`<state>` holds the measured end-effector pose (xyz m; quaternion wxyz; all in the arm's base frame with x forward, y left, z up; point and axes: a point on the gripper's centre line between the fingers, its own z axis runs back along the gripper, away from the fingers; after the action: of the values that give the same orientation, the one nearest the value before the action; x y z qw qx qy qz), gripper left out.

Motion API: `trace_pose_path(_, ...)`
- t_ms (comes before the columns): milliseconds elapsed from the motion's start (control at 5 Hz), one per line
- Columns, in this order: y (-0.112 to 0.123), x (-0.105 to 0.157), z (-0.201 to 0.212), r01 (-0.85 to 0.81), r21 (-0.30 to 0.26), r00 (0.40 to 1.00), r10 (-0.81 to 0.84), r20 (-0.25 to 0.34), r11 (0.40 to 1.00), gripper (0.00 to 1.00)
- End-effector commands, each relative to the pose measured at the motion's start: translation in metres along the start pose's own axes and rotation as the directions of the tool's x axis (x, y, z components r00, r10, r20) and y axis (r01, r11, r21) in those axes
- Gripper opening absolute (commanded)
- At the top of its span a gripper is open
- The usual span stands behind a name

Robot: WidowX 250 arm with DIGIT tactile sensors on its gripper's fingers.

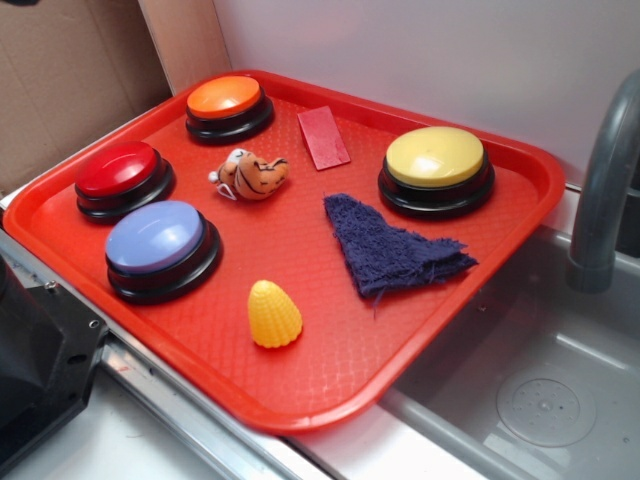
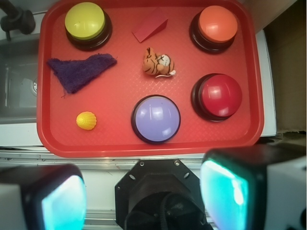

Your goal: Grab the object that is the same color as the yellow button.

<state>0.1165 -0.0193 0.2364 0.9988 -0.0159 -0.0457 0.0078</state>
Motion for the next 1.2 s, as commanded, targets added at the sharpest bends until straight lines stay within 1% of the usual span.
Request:
trace_pose_path(0,0.000,0.000,0.000,0.000,0.000,1.000,0.000,0.000,1.000,1.00)
trace_pose_path(200,-0.025,0.012,-0.016,0.261,0.111,0.965,-0.258,-0.043,0.959,1.00)
trace_pose_path(400,-0.050,0.016,-0.045,0.499,0.075,0.862,-0.486,-0.145,0.863,1.00)
trace_pose_path(600,-0.068,0.011,-0.078,0.696,0.013,0.710,-0.686,-0.160,0.718,1.00)
trace_pose_path(800,-0.073,0.008,-0.109,0.798,-0.044,0.582,-0.788,-0.201,0.601,1.00)
trace_pose_path(1000,-0.079,-0.007,-0.139,0.824,-0.084,0.526,-0.813,-0.251,0.560,1.00)
